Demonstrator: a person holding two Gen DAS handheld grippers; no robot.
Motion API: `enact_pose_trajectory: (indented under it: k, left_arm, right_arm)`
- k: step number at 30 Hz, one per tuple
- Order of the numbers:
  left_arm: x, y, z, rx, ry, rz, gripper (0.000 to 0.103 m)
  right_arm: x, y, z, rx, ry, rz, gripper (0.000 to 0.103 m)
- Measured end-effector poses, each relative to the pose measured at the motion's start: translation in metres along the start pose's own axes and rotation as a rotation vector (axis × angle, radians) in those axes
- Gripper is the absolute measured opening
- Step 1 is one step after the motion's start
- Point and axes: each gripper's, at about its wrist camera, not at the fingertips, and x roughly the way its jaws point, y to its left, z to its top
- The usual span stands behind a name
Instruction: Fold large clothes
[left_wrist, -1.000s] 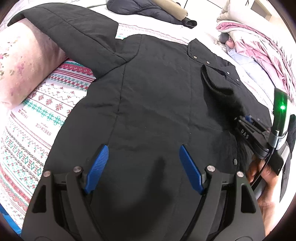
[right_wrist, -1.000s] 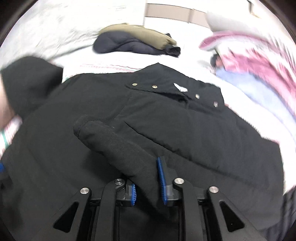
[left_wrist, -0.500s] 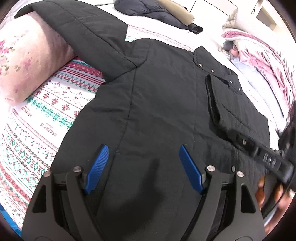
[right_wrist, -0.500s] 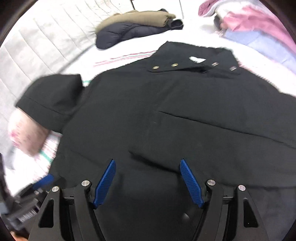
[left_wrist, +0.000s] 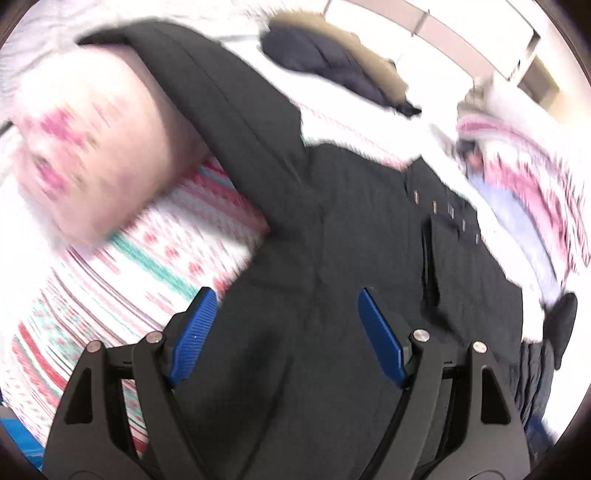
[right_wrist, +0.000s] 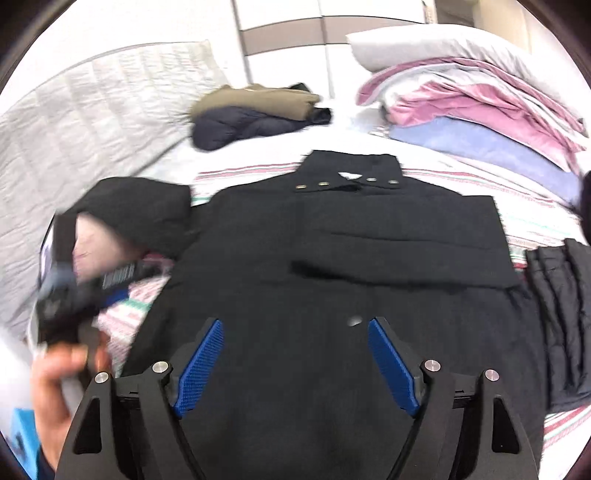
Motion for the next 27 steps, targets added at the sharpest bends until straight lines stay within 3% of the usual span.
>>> enact_pose_trajectory:
  k: [3,5,8,10,11,13,14,16,18,19,20,21,23,27]
  left_arm:
    - [-0.024,0.017,0.035,0.017,-0.114,0.053,0.079]
    - [-0.032,0.033,0.062,-0.017,-0.153,0.114,0.079]
    - [-0.035,0.070,0.116,-0.134,-0.138,0.154,0.079]
    - [-0.032,0.087,0.141,-0.208,-0.167,0.203,0.079]
    - [-0.024,0.093,0.153,-0.222,-0.165,0.191,0.079]
    - [-0.002,0.100,0.167,-0.217,-0.096,0.156,0.079]
    - [0.010,0.101,0.173,-0.207,-0.070,0.173,0.079]
    - [0.015,0.098,0.177,-0.176,-0.117,0.218,0.079]
    - [0.020,0.094,0.180,-0.162,-0.156,0.213,0.079]
    - [0.024,0.093,0.182,-0.162,-0.171,0.206,0.071]
    - [0.025,0.092,0.182,-0.160,-0.179,0.207,0.034]
    - [0.030,0.090,0.184,-0.155,-0.177,0.207,0.014]
    - [0.030,0.090,0.185,-0.168,-0.194,0.165,0.008]
    - [0.008,0.075,0.181,-0.145,-0.273,0.092,0.006]
  right_arm:
    - [0.009,0.008,-0.016,-0.015,-0.023,0.063,0.082]
    - [0.023,0.003,-0.022,0.023,0.013,0.048,0.082]
    - [0.030,-0.010,-0.022,0.090,0.041,0.075,0.082]
    - [0.025,-0.014,-0.020,0.090,0.018,0.067,0.082]
    - [0.024,-0.014,-0.018,0.081,0.008,0.059,0.082]
    - [0.021,-0.013,-0.016,0.068,-0.005,0.062,0.082]
    - [0.021,-0.013,-0.016,0.070,-0.003,0.074,0.082]
    - [0.023,-0.014,-0.016,0.078,0.004,0.095,0.082]
    - [0.028,-0.014,-0.017,0.085,0.020,0.088,0.082]
    - [0.029,-0.014,-0.018,0.089,0.025,0.086,0.082]
    - [0.032,-0.016,-0.018,0.098,0.030,0.091,0.082]
    - [0.033,-0.018,-0.019,0.109,0.034,0.099,0.082]
    - [0.034,-0.020,-0.019,0.131,0.034,0.106,0.082]
    - [0.034,-0.023,-0.020,0.167,0.025,0.097,0.082]
